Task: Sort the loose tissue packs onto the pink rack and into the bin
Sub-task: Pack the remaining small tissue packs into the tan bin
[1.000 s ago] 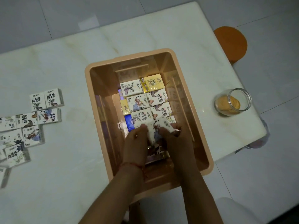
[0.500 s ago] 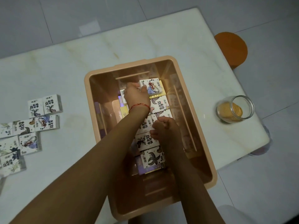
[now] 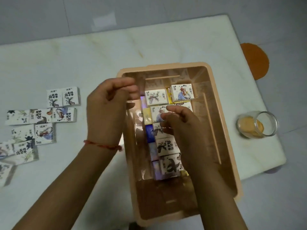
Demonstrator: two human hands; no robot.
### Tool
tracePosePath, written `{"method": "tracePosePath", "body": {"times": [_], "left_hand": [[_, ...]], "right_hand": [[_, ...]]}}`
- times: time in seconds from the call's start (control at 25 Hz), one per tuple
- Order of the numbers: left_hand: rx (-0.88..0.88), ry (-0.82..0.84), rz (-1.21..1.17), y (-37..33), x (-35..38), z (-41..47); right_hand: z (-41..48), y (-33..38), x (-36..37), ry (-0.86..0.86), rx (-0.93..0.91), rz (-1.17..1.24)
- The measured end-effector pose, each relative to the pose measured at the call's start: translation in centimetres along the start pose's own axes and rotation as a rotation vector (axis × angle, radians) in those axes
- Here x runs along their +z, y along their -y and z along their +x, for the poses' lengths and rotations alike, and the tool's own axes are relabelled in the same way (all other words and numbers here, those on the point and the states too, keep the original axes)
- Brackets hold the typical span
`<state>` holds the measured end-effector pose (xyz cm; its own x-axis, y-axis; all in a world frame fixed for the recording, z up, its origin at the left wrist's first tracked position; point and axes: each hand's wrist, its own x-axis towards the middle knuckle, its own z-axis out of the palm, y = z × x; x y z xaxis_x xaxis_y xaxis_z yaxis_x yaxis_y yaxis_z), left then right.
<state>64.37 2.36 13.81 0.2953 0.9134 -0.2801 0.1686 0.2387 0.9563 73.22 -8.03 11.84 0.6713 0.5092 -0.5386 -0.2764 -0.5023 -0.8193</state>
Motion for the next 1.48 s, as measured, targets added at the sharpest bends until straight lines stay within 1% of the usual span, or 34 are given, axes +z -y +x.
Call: {"method": "tracePosePath", "body": {"times": [0.04, 0.12, 0.2, 0.24, 0.32, 0.36, 0.44, 0.48, 0.56, 0.64, 0.68, 0.76, 0.8, 0.84, 0.88, 0.96, 1.0, 1.04, 1.12, 1.2, 1.28, 1.36, 1.4, 1.48], "left_hand": [[0.003, -0.067, -0.032, -0.3, -2.8, 0.0], [-0.055, -0.238, -0.039, 0.5, -9.0, 0.7], [-0.204, -0.402, 0.037, 3.5, -15.2, 1.8], [-0.293, -0.452, 0.088, 5.5, -18.3, 2.1], [-0.408, -0.506, 0.223, 9.9, -23.3, 2.1], [-0.435, -0.522, 0.338, 11.7, -25.0, 1.9], [-0.453, -0.549, 0.552, 14.1, -28.6, 1.1], [-0.446, -0.562, 0.6, 15.0, -30.0, 0.9], [-0.409, -0.54, 0.694, 16.7, -32.4, 0.9], [-0.403, -0.419, 0.815, 18.3, -33.6, 0.7], [-0.373, -0.351, 0.851, 18.9, -33.5, 0.4], [-0.227, -0.201, 0.902, 19.8, -32.8, -0.3], [-0.136, -0.129, 0.932, 20.2, -32.3, -0.3], [-0.082, -0.068, 0.946, 20.3, -31.9, -0.1], [-0.113, -0.046, 0.935, 20.2, -31.4, 0.5], [-0.304, -0.126, 0.896, 20.2, -30.6, 2.1], [-0.382, -0.157, 0.926, 20.1, -30.2, 2.9], [-0.422, -0.173, 0.984, 20.0, -29.7, 3.5], [-0.425, -0.185, 1.064, 19.8, -29.0, 4.0], [-0.398, -0.217, 1.05, 19.2, -28.7, 3.6], [-0.347, -0.277, 0.939, 18.1, -28.3, 2.3], [-0.247, -0.311, 0.737, 16.0, -26.9, 1.0], [-0.184, -0.304, 0.634, 14.4, -25.7, 0.7], [-0.014, -0.304, 0.447, 10.6, -22.6, 0.8]], "right_hand": [[-0.3, 1.0, 1.1, 0.023, -0.046, 0.001], [-1.4, 2.5, 5.0, 0.126, -0.168, -0.057], [-2.6, 2.8, 10.0, 0.268, -0.239, -0.129], [-3.0, 2.3, 12.7, 0.349, -0.265, -0.192], [-2.5, 0.3, 18.1, 0.49, -0.288, -0.418], [-1.7, -1.1, 20.3, 0.528, -0.3, -0.556], [-0.8, -4.2, 25.3, 0.549, -0.339, -0.775], [-0.7, -5.6, 27.5, 0.543, -0.38, -0.85], [-0.8, -7.9, 31.1, 0.54, -0.523, -0.996], [-0.8, -9.4, 33.1, 0.549, -0.65, -1.179], [-0.6, -9.8, 33.5, 0.555, -0.658, -1.264], [-0.7, -10.5, 33.9, 0.553, -0.67, -1.363], [-0.6, -10.9, 33.9, 0.534, -0.684, -1.369], [-0.5, -11.2, 33.9, 0.507, -0.692, -1.35], [-0.4, -11.3, 33.9, 0.471, -0.695, -1.332], [-0.1, -11.5, 33.7, 0.43, -0.682, -1.33], [0.1, -11.7, 33.4, 0.438, -0.659, -1.357], [0.1, -11.7, 33.1, 0.459, -0.628, -1.401], [-0.3, -11.5, 32.4, 0.476, -0.56, -1.402], [-1.6, -10.1, 31.3, 0.423, -0.488, -1.212], [-3.5, -8.0, 29.7, 0.369, -0.52, -0.985], [-5.9, -5.4, 27.2, 0.288, -0.654, -0.828], [-6.9, -4.1, 25.5, 0.212, -0.723, -0.748], [-7.9, -1.9, 21.2, -0.001, -0.816, -0.619]]}}
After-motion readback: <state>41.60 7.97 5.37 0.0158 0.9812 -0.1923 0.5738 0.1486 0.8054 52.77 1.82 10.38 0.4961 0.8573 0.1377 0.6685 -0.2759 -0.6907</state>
